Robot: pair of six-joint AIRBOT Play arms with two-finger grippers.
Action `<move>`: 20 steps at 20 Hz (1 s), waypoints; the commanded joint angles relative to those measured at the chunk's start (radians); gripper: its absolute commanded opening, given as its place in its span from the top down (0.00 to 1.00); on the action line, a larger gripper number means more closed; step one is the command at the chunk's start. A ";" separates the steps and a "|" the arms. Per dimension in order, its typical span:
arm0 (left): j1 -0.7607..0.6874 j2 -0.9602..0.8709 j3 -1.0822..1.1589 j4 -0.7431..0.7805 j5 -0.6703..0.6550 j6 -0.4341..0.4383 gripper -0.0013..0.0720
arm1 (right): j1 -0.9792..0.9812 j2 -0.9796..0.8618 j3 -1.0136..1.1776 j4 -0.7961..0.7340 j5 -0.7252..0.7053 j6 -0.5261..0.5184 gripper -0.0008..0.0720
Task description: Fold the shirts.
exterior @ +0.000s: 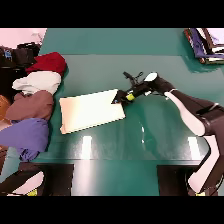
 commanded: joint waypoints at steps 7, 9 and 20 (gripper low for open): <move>-0.115 0.000 0.000 -0.053 0.012 -0.001 0.95 | -0.027 0.091 0.114 -0.090 0.019 -0.024 0.97; -0.175 0.000 0.000 -0.053 0.016 -0.001 0.95 | -0.121 0.198 0.044 -0.164 -0.003 -0.012 0.97; -0.270 0.000 0.000 -0.055 0.087 -0.089 0.95 | -1.118 0.761 -0.544 -0.201 -0.207 -0.012 0.97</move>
